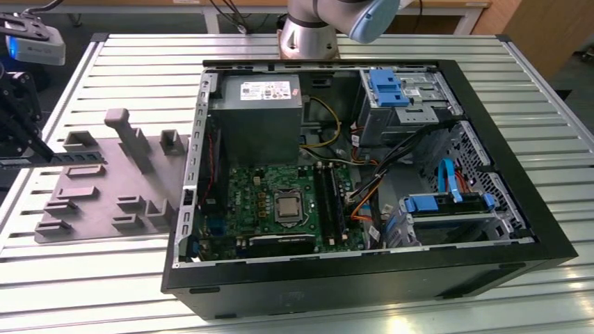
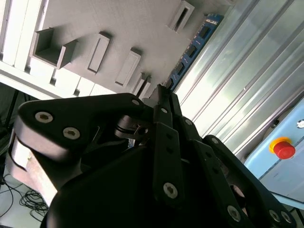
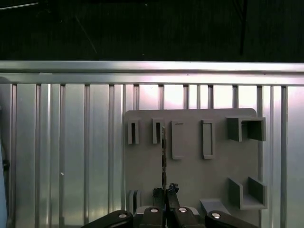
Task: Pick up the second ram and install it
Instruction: 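Pick up the second ram and move it above second insertion slot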
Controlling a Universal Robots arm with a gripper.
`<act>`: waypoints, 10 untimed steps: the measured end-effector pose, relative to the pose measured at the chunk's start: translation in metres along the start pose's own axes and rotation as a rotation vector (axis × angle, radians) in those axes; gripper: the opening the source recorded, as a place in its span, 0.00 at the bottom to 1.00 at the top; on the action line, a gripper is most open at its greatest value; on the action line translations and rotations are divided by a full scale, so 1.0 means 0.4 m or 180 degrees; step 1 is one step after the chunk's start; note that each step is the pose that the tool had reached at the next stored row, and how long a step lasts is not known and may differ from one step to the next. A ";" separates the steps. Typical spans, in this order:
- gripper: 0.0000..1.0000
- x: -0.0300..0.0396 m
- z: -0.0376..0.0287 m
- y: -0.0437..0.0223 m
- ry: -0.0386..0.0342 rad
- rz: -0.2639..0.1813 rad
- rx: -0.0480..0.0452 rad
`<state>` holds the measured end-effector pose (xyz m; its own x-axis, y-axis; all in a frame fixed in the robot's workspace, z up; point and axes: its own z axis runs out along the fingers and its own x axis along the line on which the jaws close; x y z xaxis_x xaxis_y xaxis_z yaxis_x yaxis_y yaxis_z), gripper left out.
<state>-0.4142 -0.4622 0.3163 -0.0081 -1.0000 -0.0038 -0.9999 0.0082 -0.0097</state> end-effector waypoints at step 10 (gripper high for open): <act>0.14 0.000 -0.002 0.000 0.0000 0.0000 0.0000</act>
<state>-0.4142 -0.4622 0.3172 -0.0081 -1.0000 -0.0038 -0.9999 0.0081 -0.0096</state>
